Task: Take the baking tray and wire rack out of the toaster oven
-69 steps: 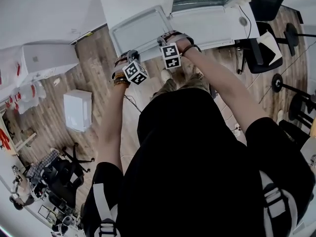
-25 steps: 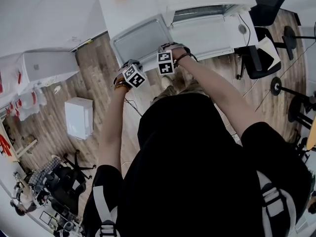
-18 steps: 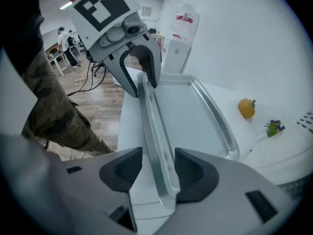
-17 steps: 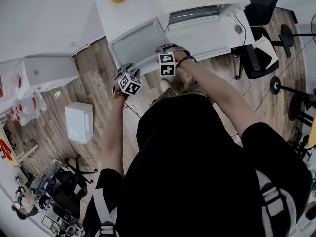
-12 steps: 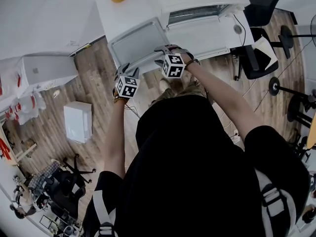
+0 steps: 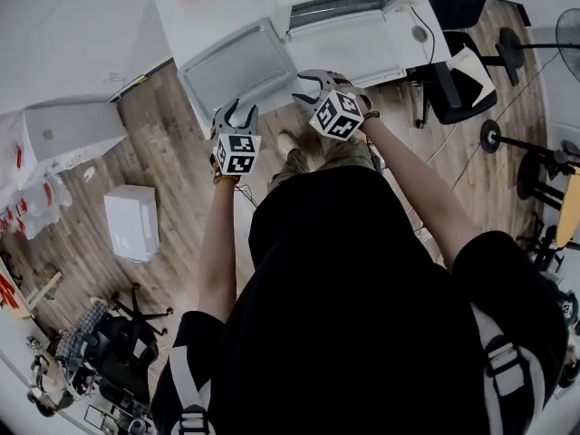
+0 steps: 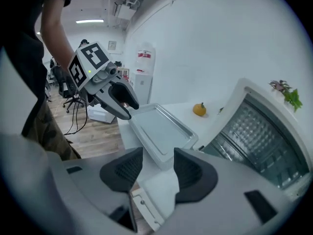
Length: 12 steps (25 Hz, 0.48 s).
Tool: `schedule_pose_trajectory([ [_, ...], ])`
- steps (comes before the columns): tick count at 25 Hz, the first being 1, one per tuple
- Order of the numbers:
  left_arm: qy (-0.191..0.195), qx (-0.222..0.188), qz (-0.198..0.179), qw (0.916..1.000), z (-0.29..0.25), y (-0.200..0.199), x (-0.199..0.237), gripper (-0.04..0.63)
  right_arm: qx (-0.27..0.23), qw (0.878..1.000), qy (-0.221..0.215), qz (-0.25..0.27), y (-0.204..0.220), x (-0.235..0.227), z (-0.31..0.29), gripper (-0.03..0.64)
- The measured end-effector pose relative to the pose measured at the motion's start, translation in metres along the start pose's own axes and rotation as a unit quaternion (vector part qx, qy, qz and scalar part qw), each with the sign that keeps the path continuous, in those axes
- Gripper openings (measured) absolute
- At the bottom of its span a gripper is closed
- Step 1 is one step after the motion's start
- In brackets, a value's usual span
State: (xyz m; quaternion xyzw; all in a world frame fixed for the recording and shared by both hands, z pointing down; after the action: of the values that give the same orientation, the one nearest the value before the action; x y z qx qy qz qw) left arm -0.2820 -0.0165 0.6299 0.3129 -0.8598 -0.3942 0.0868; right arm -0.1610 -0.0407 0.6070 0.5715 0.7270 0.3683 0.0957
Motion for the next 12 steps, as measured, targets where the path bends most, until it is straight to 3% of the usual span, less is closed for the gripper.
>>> schedule_pose_trajectory([
  [8, 0.044, -0.056, -0.068, 0.9951, -0.028, -0.076, -0.062, 0.186, 0.03, 0.994, 0.096, -0.032, 0.05, -0.072, 0.056, 0.21],
  [12, 0.044, -0.062, -0.117, 0.9902, -0.039, -0.106, -0.074, 0.186, 0.033, 0.992, 0.12, -0.027, 0.068, -0.101, 0.067, 0.21],
])
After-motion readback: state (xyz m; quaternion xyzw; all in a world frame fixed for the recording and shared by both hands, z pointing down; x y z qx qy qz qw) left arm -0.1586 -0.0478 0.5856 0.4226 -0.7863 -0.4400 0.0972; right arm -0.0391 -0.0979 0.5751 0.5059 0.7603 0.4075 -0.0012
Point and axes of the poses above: the fingertips, and each gripper's own axes: z backward along the fingers, x to its left, y out of its underside, the point moved 1 cm from there along z, backward along the fingers, and after that the axes turned 3 degrees about y, right-handed, at the moved point
